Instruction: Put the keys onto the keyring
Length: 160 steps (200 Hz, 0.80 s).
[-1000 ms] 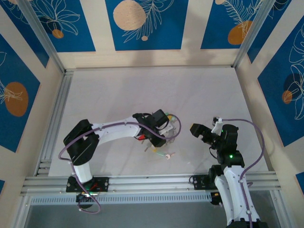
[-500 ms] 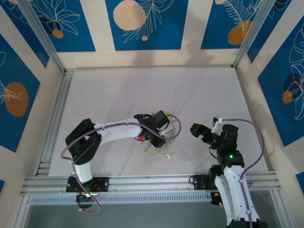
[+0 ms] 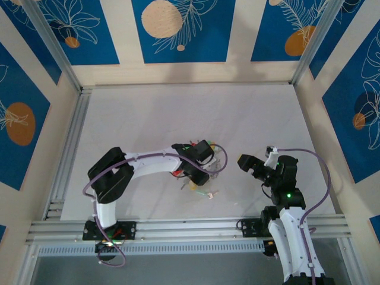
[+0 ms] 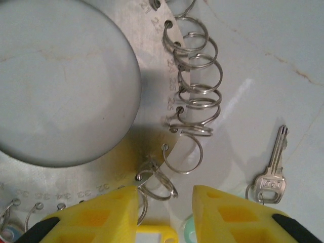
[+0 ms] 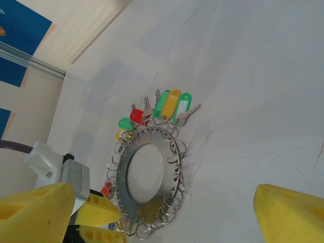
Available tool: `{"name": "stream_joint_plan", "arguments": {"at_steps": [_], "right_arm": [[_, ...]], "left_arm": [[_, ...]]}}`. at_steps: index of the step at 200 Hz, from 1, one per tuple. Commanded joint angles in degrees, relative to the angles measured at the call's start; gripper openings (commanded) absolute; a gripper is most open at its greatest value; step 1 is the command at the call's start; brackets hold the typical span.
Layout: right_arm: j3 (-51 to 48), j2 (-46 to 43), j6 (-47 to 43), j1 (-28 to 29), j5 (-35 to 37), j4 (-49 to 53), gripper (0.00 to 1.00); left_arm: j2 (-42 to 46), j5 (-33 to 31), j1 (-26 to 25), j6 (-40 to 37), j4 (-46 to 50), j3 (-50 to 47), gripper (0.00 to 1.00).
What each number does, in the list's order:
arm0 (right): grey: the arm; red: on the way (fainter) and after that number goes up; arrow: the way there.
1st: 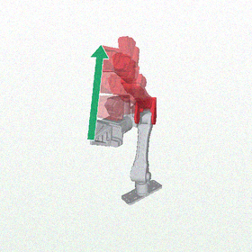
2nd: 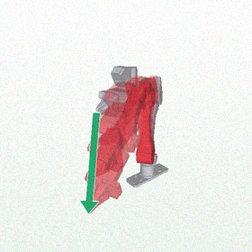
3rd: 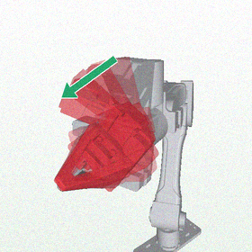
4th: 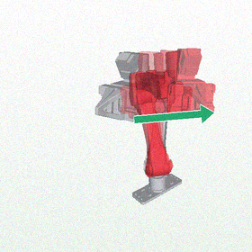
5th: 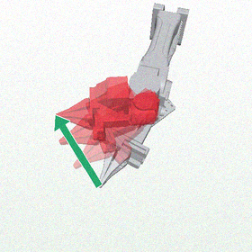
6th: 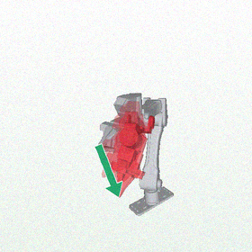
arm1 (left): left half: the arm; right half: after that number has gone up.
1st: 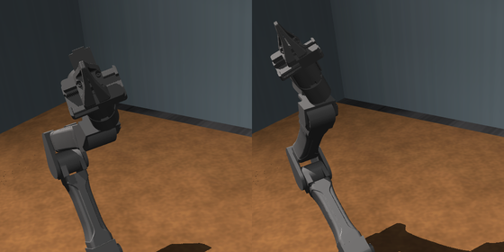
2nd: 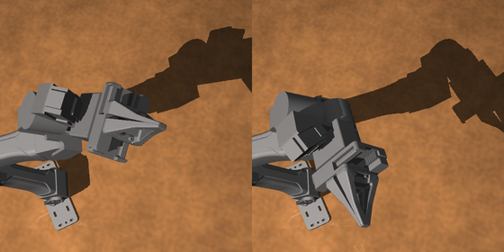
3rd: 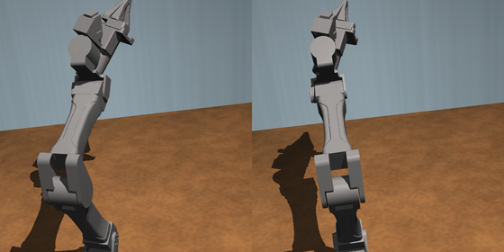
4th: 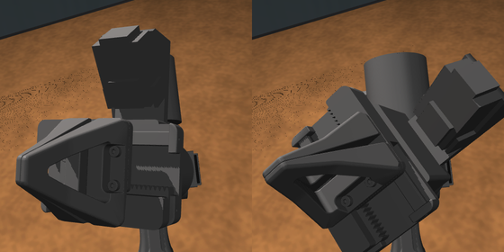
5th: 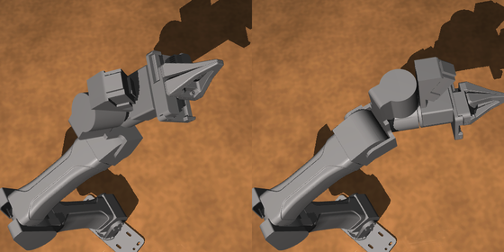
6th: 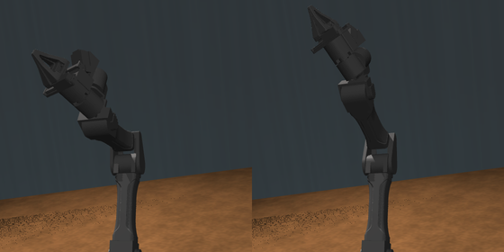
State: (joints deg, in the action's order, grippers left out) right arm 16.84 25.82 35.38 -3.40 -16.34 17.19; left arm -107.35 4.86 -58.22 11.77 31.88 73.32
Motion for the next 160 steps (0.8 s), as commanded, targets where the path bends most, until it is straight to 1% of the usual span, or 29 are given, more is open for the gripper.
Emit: {"name": "stream_joint_plan", "arguments": {"at_steps": [1,101,123,160], "right_arm": [[-0.76,-0.13,-0.84,-0.03,-0.29,-1.01,0.92],[-0.76,-0.16,-0.74,-0.02,0.25,-0.85,0.92],[-0.67,-0.15,-0.61,-0.03,0.56,-0.84,0.92],[-0.67,-0.07,-0.63,-0.02,0.63,-0.83,0.92]], "left_arm": [[-1.62,0.38,-0.71,1.75,0.45,2.34,0.31],[-2.94,-0.18,-1.07,1.86,1.79,3.16,0.24],[-3.13,-0.12,-1.06,1.69,1.94,3.54,0.2],[-3.5,-0.64,-1.1,1.41,2.53,3.85,0.19]]}}
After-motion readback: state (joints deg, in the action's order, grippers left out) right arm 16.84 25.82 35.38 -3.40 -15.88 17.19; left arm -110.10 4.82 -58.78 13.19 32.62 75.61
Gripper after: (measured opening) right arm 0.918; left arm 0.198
